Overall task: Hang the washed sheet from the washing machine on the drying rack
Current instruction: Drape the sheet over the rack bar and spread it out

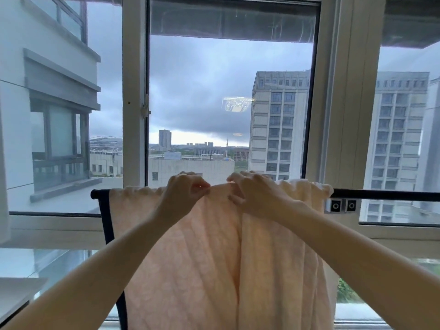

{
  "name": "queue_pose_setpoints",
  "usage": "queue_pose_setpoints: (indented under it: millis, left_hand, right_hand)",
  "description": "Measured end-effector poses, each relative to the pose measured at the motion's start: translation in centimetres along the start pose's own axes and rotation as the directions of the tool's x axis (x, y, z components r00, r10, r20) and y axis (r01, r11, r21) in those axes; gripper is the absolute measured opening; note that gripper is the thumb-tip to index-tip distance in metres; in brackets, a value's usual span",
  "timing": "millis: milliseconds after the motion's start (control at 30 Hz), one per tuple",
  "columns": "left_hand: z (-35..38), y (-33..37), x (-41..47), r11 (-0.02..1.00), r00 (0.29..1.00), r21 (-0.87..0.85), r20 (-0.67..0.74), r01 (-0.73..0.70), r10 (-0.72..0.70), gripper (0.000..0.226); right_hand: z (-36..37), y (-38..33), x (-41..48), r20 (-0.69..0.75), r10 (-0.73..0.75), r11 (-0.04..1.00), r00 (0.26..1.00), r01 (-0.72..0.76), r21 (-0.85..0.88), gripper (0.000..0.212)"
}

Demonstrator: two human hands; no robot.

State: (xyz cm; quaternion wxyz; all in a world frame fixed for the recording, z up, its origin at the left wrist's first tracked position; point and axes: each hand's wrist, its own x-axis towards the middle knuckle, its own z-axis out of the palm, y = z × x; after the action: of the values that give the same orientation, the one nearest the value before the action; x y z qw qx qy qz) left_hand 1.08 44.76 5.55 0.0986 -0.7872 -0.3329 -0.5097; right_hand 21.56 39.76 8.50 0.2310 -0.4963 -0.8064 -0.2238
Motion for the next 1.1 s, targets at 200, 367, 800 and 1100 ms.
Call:
queue_pose_setpoints:
  millis: [200,367,800,1100]
  left_hand:
    - [-0.7,-2.0,-0.1,0.998,1.000,0.056,0.001,-0.017,0.017,0.003]
    - [-1.6,-3.6,-0.8,0.992,0.999,0.121,0.019,-0.042,0.040,0.006]
    - [-3.3,-3.3,-1.6,0.986,0.998,0.154,0.005,0.068,-0.070,0.025]
    - [-1.0,-2.0,-0.9,0.997,0.999,0.076,0.003,-0.034,0.033,0.004]
  right_hand:
    - [0.4,1.5,-0.4,-0.003,0.069,0.996,0.998,-0.069,0.056,0.047]
    - [0.1,3.4,-1.6,-0.042,0.066,0.998,0.997,-0.065,0.017,0.026]
    - [-0.9,3.1,-1.9,-0.057,0.081,0.997,0.995,-0.080,0.019,0.038]
    - [-0.1,1.1,-0.5,-0.135,0.029,1.000,0.990,-0.027,0.016,0.018]
